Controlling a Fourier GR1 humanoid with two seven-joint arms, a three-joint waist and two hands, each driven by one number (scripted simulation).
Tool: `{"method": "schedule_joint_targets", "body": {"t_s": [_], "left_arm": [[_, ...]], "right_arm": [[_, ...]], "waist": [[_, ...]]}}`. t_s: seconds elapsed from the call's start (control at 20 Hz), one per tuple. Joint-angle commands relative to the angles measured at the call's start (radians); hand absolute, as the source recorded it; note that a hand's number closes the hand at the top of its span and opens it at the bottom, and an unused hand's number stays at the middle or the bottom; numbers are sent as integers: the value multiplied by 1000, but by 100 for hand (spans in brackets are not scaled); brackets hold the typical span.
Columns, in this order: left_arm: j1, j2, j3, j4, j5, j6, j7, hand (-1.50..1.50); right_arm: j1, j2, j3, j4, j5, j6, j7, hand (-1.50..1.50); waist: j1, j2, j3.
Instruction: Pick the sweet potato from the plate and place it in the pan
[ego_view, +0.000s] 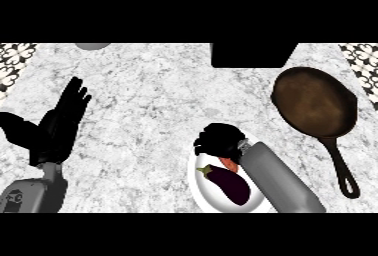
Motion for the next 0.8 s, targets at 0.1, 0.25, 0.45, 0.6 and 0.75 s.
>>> {"method": "schedule_joint_targets", "body": {"t_s": [0.1, 0.25, 0.45, 0.6, 0.75], "left_arm": [[-14, 24, 31, -54, 0, -11, 71, 0], [61, 8, 30, -64, 9, -41, 30, 0], [0, -25, 9, -51, -34, -1, 58, 0], [58, -6, 42, -46, -9, -50, 5, 0], [25, -7, 40, -21, -33, -12, 12, 0]], "right_arm": [[-28, 30, -35, 38, 7, -10, -86, 150], [15, 4, -55, 66, 5, -78, -124, 150], [14, 85, -70, 90, 19, -71, -91, 150], [76, 38, -109, -34, -18, -98, -122, 150], [69, 109, -310, 21, -56, -44, 241, 150]], "waist": [[0, 4, 1], [0, 4, 0], [-2, 4, 1], [-7, 2, 0], [-41, -2, 0]]}}
